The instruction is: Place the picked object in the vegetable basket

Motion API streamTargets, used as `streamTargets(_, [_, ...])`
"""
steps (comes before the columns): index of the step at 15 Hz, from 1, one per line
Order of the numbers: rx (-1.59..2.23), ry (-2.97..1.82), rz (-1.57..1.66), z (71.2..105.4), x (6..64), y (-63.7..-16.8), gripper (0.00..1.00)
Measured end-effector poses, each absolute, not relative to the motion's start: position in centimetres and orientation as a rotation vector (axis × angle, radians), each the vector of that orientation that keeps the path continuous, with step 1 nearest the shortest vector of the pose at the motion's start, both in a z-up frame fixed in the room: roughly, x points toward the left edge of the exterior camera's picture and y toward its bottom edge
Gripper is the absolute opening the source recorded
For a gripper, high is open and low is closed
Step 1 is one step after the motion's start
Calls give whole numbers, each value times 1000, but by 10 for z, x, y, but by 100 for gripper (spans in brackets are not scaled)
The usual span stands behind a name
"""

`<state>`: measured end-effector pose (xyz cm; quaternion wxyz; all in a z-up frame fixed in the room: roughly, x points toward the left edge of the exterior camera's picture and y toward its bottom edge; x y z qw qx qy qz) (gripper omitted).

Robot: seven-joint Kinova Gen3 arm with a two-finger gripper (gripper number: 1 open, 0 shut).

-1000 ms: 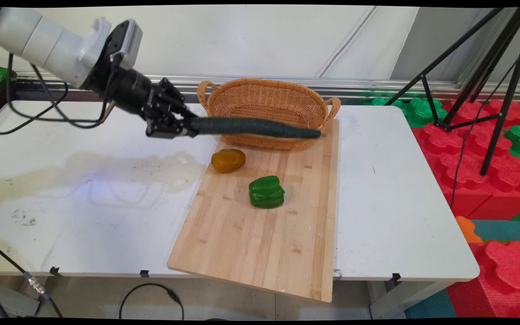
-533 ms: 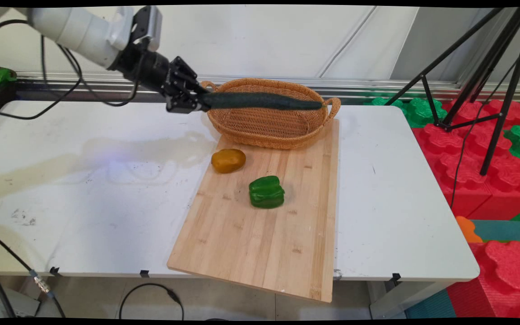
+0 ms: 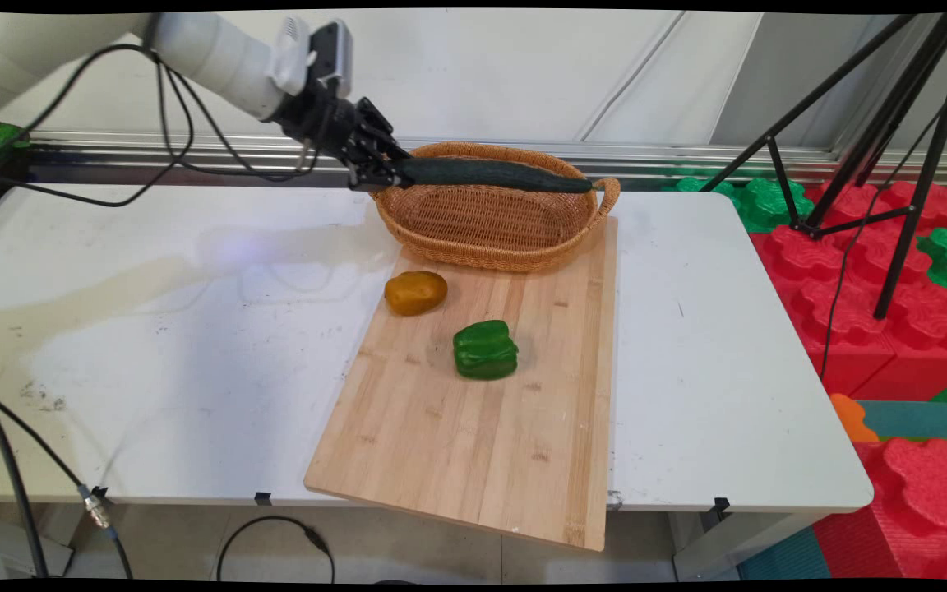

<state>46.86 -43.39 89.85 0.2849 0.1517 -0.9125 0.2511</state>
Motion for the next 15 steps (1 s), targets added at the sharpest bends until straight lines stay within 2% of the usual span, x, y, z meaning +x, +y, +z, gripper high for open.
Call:
streamTargets(10, [426,-2483,650,858,460,-482,0])
streamTargets(11, [429,-2489,647,856,461,-485,100])
streamTargets(15, [443,-2494,638,856,466,-491,100])
